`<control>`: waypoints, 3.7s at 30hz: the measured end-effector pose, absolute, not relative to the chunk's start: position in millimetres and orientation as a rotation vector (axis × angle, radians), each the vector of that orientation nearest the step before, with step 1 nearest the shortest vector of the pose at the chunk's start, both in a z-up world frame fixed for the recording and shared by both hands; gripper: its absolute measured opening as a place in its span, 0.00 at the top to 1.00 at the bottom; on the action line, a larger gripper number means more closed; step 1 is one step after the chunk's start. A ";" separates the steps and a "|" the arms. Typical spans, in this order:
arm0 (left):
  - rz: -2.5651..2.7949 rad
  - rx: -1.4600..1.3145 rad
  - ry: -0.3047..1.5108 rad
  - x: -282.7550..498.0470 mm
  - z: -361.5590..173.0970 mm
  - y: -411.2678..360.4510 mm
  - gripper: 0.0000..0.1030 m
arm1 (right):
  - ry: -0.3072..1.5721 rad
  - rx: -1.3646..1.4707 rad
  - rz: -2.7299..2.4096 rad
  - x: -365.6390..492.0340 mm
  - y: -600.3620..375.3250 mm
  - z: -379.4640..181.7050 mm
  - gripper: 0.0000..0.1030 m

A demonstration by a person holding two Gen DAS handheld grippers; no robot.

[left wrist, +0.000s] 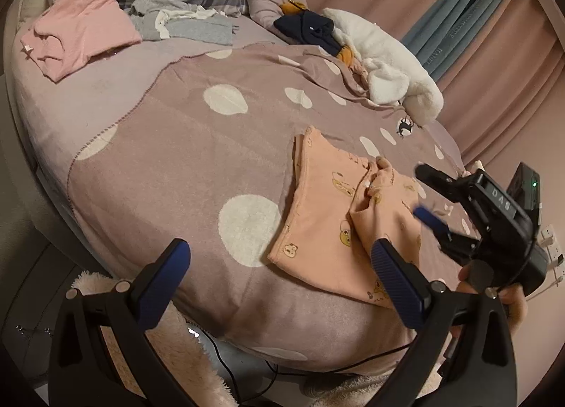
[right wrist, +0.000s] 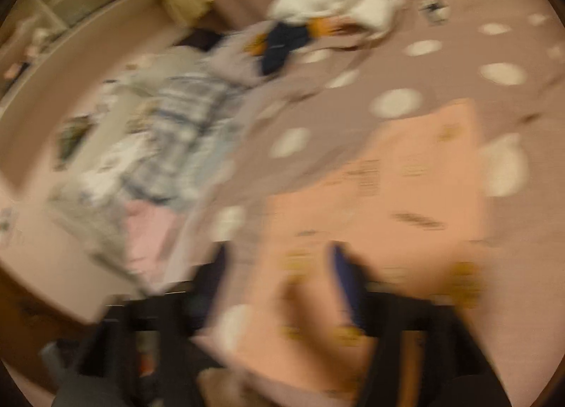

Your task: Fold small clothes

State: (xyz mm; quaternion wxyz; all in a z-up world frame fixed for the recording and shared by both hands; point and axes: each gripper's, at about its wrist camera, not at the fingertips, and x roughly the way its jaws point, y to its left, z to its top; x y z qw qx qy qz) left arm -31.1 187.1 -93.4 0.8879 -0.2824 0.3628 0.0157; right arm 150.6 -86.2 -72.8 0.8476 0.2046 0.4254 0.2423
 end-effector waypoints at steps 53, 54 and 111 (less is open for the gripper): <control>0.043 -0.658 0.754 -33.5 -100.8 203.7 0.01 | 1.047 0.492 1.013 118.4 -11.3 -108.1 0.91; 0.045 -0.658 0.751 -33.3 -100.4 204.4 0.01 | 1.048 0.478 1.018 117.9 -9.9 -107.2 0.91; -0.115 -0.471 0.783 20.1 -92.9 153.2 0.00 | 1.052 0.319 0.531 121.3 -114.1 -101.0 0.13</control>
